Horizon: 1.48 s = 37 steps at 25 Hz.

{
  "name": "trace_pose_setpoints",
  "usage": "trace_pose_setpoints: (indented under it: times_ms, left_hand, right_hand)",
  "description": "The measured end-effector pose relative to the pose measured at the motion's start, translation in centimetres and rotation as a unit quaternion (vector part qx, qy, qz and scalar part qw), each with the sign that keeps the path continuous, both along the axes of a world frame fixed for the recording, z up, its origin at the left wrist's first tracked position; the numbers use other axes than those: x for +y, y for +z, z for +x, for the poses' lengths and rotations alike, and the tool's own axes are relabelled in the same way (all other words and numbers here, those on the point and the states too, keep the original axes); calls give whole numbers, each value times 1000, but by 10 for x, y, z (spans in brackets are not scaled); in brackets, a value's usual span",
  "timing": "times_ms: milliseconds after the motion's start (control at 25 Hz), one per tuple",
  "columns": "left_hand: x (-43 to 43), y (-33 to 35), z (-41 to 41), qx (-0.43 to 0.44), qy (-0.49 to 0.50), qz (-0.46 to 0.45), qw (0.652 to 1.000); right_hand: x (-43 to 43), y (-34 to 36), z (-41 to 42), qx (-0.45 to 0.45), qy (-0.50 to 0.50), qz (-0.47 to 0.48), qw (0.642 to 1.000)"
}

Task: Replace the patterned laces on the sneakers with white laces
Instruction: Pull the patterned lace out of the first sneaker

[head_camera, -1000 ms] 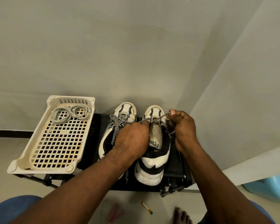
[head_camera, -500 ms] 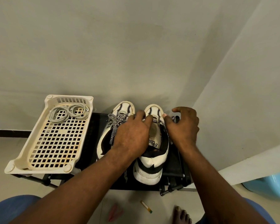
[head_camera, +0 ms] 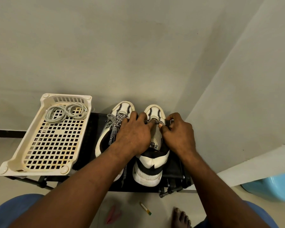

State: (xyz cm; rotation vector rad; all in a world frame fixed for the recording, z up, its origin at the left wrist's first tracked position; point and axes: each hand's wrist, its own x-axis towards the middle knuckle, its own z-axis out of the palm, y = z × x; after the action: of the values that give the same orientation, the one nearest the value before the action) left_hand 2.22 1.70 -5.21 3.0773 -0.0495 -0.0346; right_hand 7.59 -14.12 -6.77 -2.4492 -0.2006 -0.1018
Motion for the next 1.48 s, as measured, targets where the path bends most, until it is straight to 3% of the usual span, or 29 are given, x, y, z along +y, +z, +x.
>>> trace_pose_setpoints:
  times_ms: [280, 400, 560, 680, 880, 1080, 1200, 1240, 1400, 1480]
  left_hand:
    - [-5, 4, 4, 27, 19, -35, 999]
    - [-5, 1, 4, -30, -1, -84, 996]
    - [-4, 6, 3, -101, -66, -245, 962]
    - [-2, 24, 1, -60, 16, -345, 937]
    - [-3, 28, -5, -75, 34, -158, 984]
    - [-5, 30, -4, -37, 30, -158, 986]
    - [-3, 36, -2, 23, 90, -306, 948]
    - [-3, 38, -3, 13, 101, -303, 947]
    - [-1, 35, -12, -32, 61, -115, 991]
    - [0, 36, -13, -45, 52, -117, 991]
  right_hand:
    - [-2, -3, -3, -19, 11, 33, 999]
    - [0, -6, -3, -15, -25, 44, 999]
    - [0, -7, -2, -10, -56, 51, 997]
    - [1, -8, -2, -7, -58, 56, 997]
    - [3, -9, -1, -7, -52, 55, 997]
    - [2, -11, 0, -6, -47, 51, 998]
    - [2, -11, 0, -1, -50, 54, 997]
    - [3, -11, 0, 0, -49, 53, 997]
    - [4, -11, 1, -20, -12, 49, 999]
    - [4, -10, 2, -36, 24, 39, 998]
